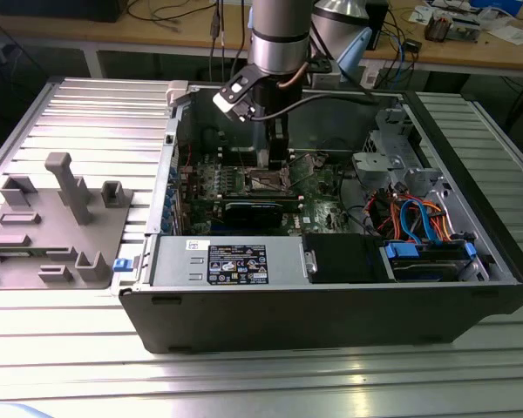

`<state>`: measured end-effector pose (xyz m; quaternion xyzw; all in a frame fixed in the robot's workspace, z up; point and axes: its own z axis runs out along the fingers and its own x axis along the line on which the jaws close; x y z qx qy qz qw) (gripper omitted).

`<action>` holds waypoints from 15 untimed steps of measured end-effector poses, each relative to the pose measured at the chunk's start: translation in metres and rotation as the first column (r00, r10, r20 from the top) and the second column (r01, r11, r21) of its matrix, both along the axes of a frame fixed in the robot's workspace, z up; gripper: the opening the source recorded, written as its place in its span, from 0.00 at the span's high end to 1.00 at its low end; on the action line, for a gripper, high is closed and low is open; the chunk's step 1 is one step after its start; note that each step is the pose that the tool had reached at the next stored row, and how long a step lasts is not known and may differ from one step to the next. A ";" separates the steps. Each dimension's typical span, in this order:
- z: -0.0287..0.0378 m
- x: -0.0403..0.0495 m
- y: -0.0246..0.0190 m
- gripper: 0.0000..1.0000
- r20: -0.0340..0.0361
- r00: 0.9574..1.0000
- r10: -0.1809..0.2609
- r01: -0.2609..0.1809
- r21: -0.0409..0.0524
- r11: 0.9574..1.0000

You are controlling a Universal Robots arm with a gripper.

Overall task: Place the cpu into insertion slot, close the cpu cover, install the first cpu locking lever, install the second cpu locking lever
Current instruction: 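Place the cpu into insertion slot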

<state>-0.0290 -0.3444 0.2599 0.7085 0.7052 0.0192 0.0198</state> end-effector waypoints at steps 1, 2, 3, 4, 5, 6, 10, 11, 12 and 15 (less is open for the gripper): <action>-0.0011 0.0000 0.0000 0.46 0.000 1.000 0.000 0.000 0.000 1.000; -0.0024 0.0000 0.0000 0.46 0.000 1.000 0.000 0.000 0.000 1.000; -0.0052 0.0000 0.0000 0.46 0.000 1.000 0.000 0.000 0.000 1.000; -0.0093 0.0000 0.0000 0.46 0.000 1.000 0.000 0.000 0.000 1.000; -0.0109 0.0000 0.0000 0.46 0.000 1.000 0.000 0.000 0.000 1.000; -0.0121 0.0000 0.0000 0.46 0.000 1.000 0.002 -0.002 0.000 1.000; -0.0216 -0.0003 0.0002 0.46 0.000 1.000 0.005 -0.005 0.000 1.000; -0.0234 -0.0004 0.0003 0.46 0.000 1.000 0.006 -0.006 0.000 1.000; -0.0245 -0.0005 0.0004 0.46 0.000 1.000 0.006 -0.006 0.000 1.000; -0.0280 -0.0014 0.0008 0.46 0.000 1.000 0.007 -0.007 0.000 1.000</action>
